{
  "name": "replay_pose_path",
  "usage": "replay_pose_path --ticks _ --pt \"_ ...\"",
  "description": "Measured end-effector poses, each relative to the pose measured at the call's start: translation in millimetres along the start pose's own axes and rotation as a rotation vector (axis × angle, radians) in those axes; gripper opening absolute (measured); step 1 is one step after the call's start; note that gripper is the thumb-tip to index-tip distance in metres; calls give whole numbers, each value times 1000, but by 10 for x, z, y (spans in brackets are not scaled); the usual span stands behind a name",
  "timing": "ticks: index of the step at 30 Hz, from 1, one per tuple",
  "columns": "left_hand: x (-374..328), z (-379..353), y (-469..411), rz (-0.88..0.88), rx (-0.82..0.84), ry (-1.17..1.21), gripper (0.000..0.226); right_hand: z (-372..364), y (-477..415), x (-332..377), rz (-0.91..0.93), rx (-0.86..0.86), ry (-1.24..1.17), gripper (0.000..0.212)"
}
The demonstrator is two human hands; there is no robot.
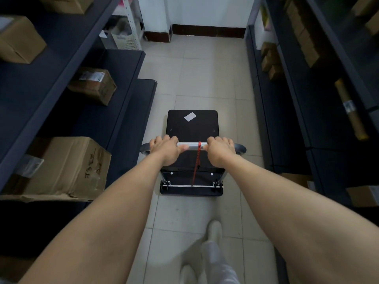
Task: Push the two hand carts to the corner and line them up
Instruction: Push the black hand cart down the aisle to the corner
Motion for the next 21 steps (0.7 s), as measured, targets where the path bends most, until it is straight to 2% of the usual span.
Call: replay_pose_path --ticks 11,21 --pt "-191 480 -953 45 -6 17 47 470 -995 -211 46 51 27 40" --pt "-447 767 -1764 57 -32 68 49 801 -1833 -530 64 38 27 29"
Point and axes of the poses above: each hand's wrist, its own y-axis away from the middle knuckle, its own z-axis out of the back of the hand, x = y × z, the point moved 3 cm from there along -y, towards the middle knuckle, and after that the axes turned 2 degrees about y, right-handed, at the moved point
